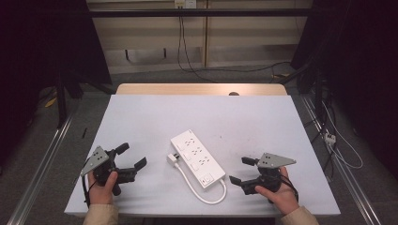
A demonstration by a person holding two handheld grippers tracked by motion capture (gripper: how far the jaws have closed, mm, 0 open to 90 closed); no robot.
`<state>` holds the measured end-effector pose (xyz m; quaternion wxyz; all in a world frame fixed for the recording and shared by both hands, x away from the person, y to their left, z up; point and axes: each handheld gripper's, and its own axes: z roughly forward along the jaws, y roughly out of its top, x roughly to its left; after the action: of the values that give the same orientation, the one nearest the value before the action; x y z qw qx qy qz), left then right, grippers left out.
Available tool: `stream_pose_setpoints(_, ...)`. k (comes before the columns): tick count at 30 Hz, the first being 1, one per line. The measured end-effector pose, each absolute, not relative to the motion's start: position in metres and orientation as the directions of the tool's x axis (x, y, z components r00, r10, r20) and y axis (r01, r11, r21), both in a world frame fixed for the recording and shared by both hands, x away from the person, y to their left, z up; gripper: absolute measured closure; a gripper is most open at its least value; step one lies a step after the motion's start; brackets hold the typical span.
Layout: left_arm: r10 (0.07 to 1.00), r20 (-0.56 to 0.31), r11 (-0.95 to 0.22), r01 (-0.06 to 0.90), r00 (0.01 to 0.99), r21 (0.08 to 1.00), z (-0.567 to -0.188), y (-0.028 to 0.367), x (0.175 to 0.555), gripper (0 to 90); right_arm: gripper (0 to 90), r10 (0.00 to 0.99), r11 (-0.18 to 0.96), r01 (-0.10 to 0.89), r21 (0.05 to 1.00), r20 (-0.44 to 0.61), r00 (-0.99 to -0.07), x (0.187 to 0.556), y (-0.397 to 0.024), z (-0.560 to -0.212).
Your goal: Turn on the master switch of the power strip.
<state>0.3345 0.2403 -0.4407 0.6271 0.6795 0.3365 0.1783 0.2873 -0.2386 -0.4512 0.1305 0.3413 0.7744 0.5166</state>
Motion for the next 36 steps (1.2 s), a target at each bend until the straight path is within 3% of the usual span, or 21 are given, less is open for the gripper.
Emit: stream_pose_setpoints(36,0.682,-0.18,0.015,0.233,0.709,0.972,-0.44,0.24,0.334,3.2,13.1,0.7,0.23,0.4,0.887,0.135,-0.701,0.282,-0.265,-0.453)
